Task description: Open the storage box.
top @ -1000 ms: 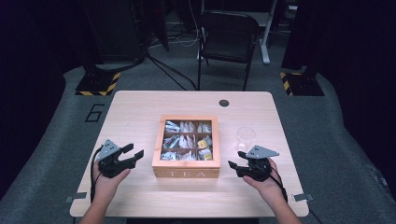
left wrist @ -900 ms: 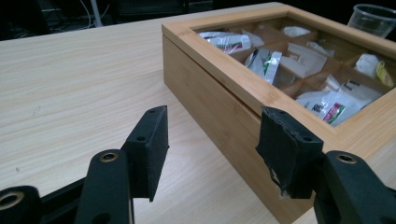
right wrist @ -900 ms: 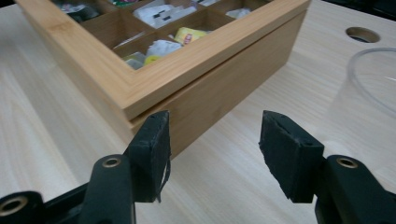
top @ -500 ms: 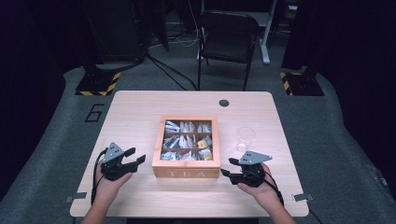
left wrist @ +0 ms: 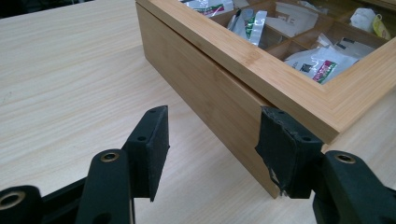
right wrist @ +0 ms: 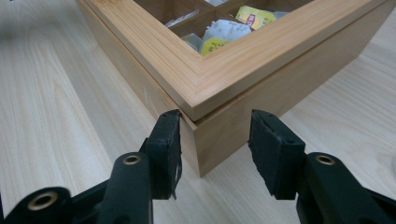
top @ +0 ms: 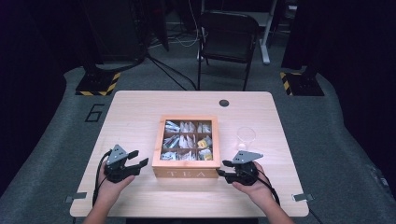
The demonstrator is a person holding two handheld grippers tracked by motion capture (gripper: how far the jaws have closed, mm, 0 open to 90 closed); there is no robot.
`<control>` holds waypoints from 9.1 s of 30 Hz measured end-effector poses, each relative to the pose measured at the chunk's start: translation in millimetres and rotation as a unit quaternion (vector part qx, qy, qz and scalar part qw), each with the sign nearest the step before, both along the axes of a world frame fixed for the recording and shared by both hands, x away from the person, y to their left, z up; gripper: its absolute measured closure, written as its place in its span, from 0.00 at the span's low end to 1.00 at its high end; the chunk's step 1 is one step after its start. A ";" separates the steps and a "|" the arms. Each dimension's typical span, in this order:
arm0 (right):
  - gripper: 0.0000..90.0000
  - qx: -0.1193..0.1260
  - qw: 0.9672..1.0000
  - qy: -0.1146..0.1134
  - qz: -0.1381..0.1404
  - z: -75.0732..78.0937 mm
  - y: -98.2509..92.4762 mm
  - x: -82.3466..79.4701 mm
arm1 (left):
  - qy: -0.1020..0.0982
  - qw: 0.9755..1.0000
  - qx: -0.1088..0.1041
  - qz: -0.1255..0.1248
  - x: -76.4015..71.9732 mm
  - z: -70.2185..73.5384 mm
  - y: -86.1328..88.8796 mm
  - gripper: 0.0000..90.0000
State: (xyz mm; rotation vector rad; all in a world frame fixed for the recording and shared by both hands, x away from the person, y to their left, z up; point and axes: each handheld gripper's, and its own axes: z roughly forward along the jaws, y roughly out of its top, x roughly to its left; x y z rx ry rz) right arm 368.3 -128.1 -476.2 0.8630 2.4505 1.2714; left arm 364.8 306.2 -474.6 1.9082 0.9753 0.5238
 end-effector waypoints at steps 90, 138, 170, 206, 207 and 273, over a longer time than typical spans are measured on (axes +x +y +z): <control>0.65 0.050 0.999 -0.006 -0.006 65.1 0.5 15.7 | 0.035 0.995 -0.067 -0.066 11.1 51.1 -30.9 0.56; 0.58 0.061 0.997 -0.051 -0.005 109.3 4.1 54.4 | -0.048 0.996 -0.057 -0.053 38.8 94.2 -33.1 0.56; 0.57 0.086 0.994 -0.057 -0.027 130.0 1.8 81.9 | -0.109 0.991 -0.070 -0.017 62.0 105.2 -38.5 0.63; 0.63 0.078 0.992 -0.076 -0.057 129.7 13.9 117.4 | -0.120 0.988 -0.095 -0.006 90.4 116.7 -38.4 0.63; 0.63 0.077 0.992 -0.078 -0.056 130.3 13.9 118.9 | -0.121 0.988 -0.094 -0.006 91.8 116.6 -38.7 0.63; 0.60 0.070 0.992 -0.072 -0.075 121.5 23.7 166.9 | -0.109 0.988 -0.109 0.023 142.4 105.9 -42.4 0.67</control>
